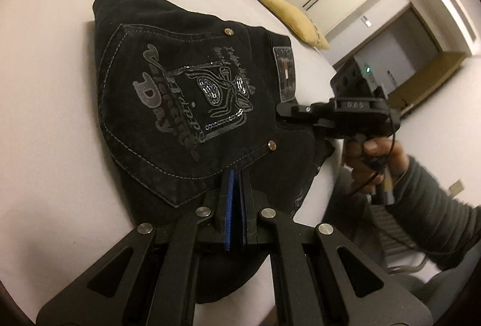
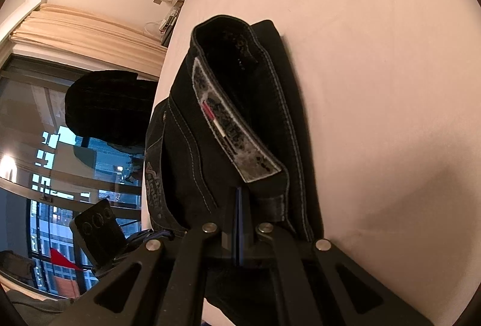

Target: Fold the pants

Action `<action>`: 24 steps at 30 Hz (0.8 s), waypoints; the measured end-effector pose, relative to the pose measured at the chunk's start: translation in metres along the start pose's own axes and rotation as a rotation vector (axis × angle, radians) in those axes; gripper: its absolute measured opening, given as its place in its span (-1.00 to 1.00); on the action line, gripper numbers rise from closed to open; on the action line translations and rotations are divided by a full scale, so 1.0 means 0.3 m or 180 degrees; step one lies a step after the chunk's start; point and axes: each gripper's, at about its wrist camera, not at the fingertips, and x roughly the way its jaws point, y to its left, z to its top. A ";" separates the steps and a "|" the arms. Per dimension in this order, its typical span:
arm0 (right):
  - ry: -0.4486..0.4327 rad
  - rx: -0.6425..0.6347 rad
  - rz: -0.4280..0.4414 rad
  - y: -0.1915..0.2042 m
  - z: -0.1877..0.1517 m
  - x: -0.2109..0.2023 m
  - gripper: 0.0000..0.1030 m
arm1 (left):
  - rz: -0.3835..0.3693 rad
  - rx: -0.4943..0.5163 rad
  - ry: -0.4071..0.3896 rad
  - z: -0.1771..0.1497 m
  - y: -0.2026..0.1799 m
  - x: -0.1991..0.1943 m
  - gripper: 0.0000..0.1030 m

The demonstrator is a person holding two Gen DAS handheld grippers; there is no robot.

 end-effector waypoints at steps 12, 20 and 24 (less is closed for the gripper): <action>-0.0449 -0.0199 -0.0021 0.121 0.019 -0.238 0.33 | 0.0563 0.0045 -0.0335 0.072 -0.062 -0.156 0.43; -0.0014 0.0075 -0.0122 0.011 0.115 -0.094 0.31 | 0.0442 -0.0513 0.0039 0.161 0.076 -0.006 0.78; 0.0135 0.0079 -0.0056 0.028 0.146 -0.029 0.26 | 0.0470 -0.0608 0.0177 0.193 0.110 0.034 0.25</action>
